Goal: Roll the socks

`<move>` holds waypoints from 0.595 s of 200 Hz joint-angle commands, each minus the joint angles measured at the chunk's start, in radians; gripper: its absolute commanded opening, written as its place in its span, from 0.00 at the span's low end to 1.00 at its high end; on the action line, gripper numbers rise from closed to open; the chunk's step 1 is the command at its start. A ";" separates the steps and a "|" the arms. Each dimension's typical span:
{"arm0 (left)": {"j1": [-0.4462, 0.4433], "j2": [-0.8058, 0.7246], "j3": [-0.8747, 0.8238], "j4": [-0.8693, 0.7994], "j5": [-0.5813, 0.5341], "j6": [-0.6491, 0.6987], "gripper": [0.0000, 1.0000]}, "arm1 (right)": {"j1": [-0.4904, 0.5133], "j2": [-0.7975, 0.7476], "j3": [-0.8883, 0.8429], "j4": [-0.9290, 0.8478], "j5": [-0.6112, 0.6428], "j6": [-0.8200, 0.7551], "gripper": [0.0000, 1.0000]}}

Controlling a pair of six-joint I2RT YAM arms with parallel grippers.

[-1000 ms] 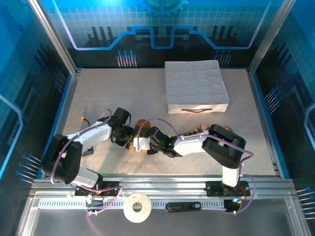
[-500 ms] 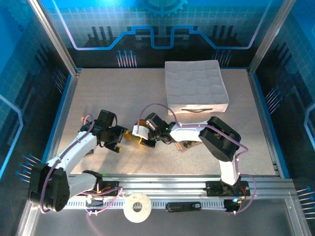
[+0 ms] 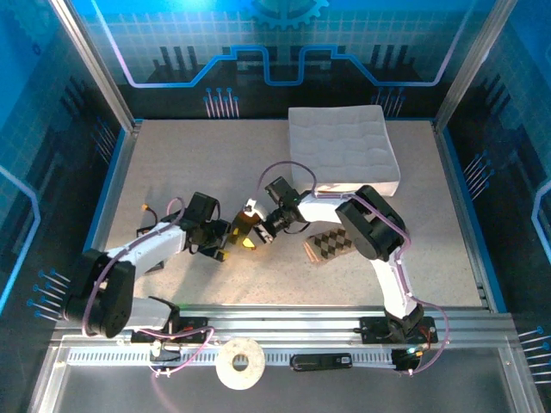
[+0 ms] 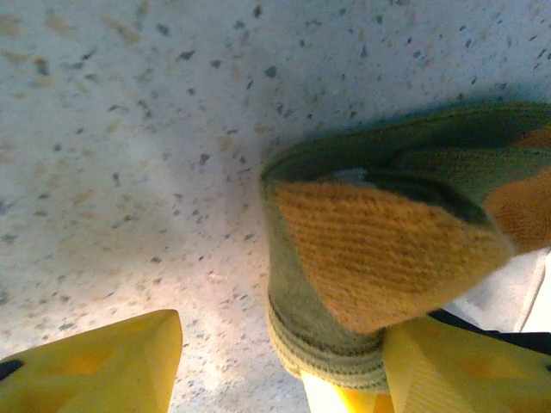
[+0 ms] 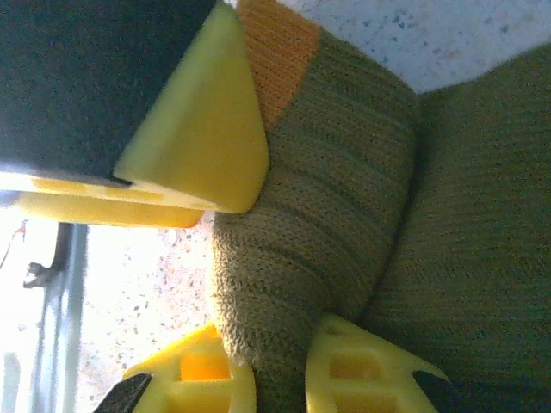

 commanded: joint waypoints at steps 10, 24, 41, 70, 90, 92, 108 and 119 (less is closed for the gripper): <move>-0.018 0.083 0.041 0.033 -0.015 0.049 0.60 | -0.015 0.094 -0.022 -0.165 0.000 0.114 0.00; -0.028 0.135 0.064 0.007 -0.029 0.083 0.55 | -0.012 0.077 -0.029 -0.159 0.026 0.108 0.09; -0.036 0.193 0.078 -0.051 -0.043 0.105 0.47 | -0.003 0.009 -0.071 -0.114 0.099 0.074 0.24; -0.038 0.226 0.061 -0.111 -0.055 0.101 0.37 | 0.018 -0.181 -0.197 0.060 0.236 -0.016 0.42; -0.037 0.230 0.079 -0.153 -0.066 0.111 0.35 | 0.055 -0.317 -0.311 0.199 0.381 -0.129 0.46; -0.038 0.232 0.084 -0.160 -0.068 0.114 0.35 | 0.059 -0.329 -0.324 0.216 0.396 -0.143 0.46; -0.036 0.248 0.121 -0.203 -0.068 0.129 0.36 | 0.125 -0.423 -0.447 0.387 0.566 -0.292 0.54; -0.036 0.259 0.145 -0.222 -0.058 0.138 0.36 | 0.184 -0.455 -0.538 0.513 0.685 -0.407 0.61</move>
